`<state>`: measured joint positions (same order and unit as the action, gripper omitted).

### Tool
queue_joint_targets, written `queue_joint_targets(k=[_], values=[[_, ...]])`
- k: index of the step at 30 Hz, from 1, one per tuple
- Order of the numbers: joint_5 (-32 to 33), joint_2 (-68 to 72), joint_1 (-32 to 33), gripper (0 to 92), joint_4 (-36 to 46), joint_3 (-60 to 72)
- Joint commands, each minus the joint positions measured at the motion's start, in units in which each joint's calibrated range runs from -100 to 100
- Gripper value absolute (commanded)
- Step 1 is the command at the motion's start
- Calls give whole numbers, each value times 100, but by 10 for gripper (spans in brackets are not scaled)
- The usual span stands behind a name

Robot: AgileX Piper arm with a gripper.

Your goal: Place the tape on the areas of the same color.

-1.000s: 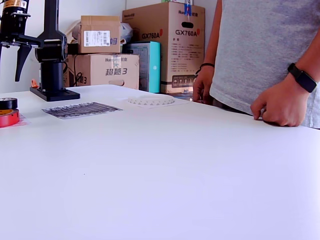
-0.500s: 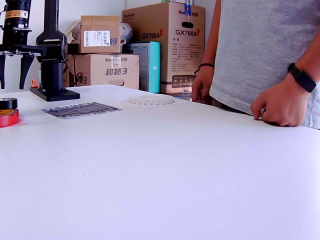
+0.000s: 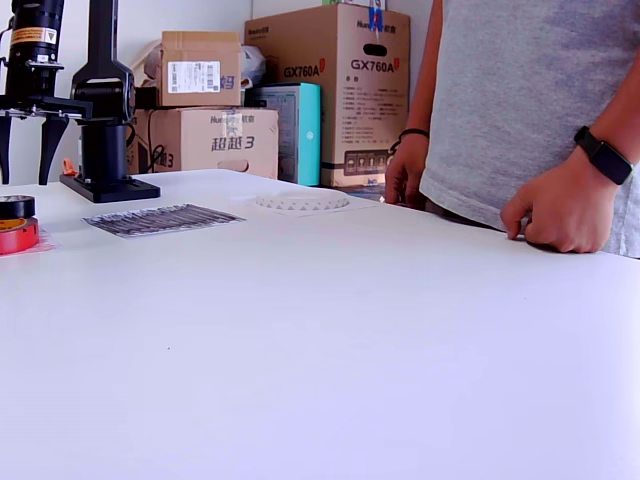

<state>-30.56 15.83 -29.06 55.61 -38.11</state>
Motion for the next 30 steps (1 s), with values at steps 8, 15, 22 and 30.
queue_joint_targets(k=[8,15,22,30], values=[[-46,45,74,516,2,-119],[-46,45,153,516,2,-210],[-46,45,145,516,2,-210],[-46,194,106,516,2,-201]])
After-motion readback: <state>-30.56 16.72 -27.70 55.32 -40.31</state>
